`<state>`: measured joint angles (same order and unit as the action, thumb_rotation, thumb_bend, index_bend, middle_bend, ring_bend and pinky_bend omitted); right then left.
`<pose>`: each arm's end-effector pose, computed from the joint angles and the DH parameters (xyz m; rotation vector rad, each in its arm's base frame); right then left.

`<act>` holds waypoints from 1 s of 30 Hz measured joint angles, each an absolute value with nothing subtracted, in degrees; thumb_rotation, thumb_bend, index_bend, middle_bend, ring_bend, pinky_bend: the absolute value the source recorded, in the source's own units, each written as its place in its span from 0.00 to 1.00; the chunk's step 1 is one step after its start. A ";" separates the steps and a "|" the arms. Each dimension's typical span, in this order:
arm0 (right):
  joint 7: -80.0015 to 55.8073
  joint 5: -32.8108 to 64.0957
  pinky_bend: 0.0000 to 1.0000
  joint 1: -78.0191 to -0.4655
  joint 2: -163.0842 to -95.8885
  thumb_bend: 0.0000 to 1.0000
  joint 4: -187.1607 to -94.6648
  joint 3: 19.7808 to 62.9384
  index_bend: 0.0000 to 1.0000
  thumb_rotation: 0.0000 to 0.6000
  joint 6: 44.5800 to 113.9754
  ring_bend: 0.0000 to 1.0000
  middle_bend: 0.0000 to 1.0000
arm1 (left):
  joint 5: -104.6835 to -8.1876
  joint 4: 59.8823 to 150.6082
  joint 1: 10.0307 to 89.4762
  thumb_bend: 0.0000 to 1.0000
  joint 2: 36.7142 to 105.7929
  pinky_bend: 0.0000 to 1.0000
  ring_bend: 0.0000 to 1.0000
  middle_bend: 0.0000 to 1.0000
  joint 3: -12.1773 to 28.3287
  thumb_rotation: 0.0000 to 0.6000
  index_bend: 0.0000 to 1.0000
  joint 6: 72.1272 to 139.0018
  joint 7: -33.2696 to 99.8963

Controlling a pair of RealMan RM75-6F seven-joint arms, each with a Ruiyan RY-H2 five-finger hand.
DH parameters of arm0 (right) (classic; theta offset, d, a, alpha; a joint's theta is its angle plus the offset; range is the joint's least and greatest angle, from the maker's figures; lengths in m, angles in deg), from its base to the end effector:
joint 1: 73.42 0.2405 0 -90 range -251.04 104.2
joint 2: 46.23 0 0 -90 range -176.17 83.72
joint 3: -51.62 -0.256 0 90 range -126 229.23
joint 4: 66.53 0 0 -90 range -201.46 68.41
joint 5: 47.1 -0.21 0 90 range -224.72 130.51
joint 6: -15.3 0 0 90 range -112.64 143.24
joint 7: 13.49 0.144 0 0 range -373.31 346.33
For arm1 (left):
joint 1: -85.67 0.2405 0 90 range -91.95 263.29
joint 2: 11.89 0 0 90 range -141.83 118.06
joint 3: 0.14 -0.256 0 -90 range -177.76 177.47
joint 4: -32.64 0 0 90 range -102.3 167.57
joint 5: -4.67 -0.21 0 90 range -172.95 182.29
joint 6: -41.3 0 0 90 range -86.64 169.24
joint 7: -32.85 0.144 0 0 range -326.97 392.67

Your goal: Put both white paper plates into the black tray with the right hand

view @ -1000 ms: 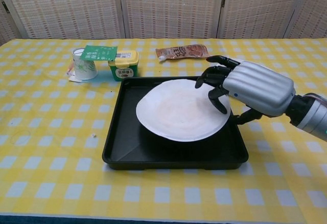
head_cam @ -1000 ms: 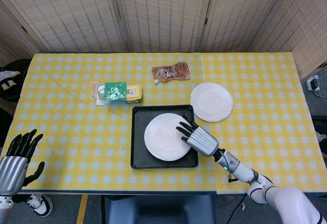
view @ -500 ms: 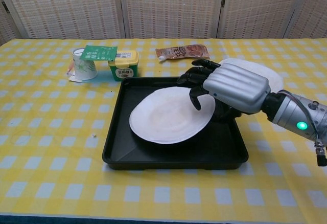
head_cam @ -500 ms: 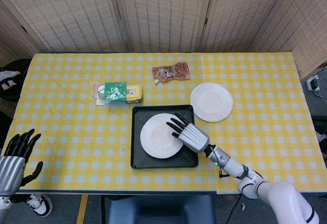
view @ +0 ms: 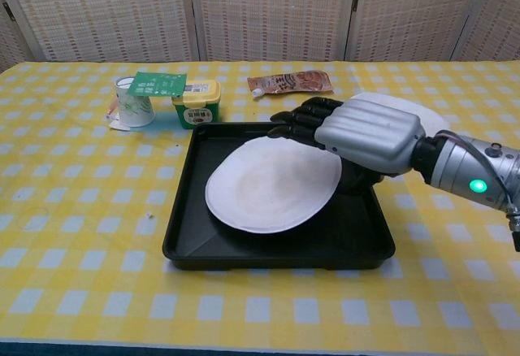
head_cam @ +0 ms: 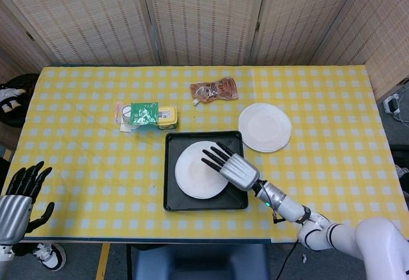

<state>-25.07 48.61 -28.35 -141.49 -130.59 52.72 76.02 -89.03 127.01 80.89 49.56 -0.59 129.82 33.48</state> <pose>-0.1566 -0.3269 -0.0521 2.2365 -0.3036 0.9442 -0.2916 0.1669 0.1631 -1.5035 -0.8316 -0.9605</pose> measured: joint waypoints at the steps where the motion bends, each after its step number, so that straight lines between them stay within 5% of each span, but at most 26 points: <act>1: -27.78 47.41 0.00 -28.15 -140.04 0.33 -133.64 52.32 0.00 1.00 74.33 0.00 0.00 | -89.09 127.02 80.89 0.46 49.57 0.00 0.00 0.00 -0.61 1.00 0.00 129.84 33.55; 16: -51.27 24.19 0.00 -26.59 -125.89 0.22 -160.36 48.29 0.00 1.00 60.68 0.00 0.00 | -89.64 127.05 80.94 0.46 49.68 0.00 0.00 0.00 -0.79 1.00 0.00 129.99 33.71; 25: -39.76 34.48 0.00 -32.41 -125.65 0.22 -157.28 50.07 0.00 1.00 73.39 0.00 0.00 | -89.84 127.09 81.01 0.46 49.64 0.00 0.00 0.00 -0.84 1.00 0.00 130.11 33.69; 30: -26.29 39.00 0.00 -36.53 -127.79 0.22 -146.32 51.40 0.15 1.00 80.63 0.00 0.00 | -90.24 127.25 80.71 0.46 49.94 0.00 0.00 0.00 -0.97 1.00 0.00 129.67 34.26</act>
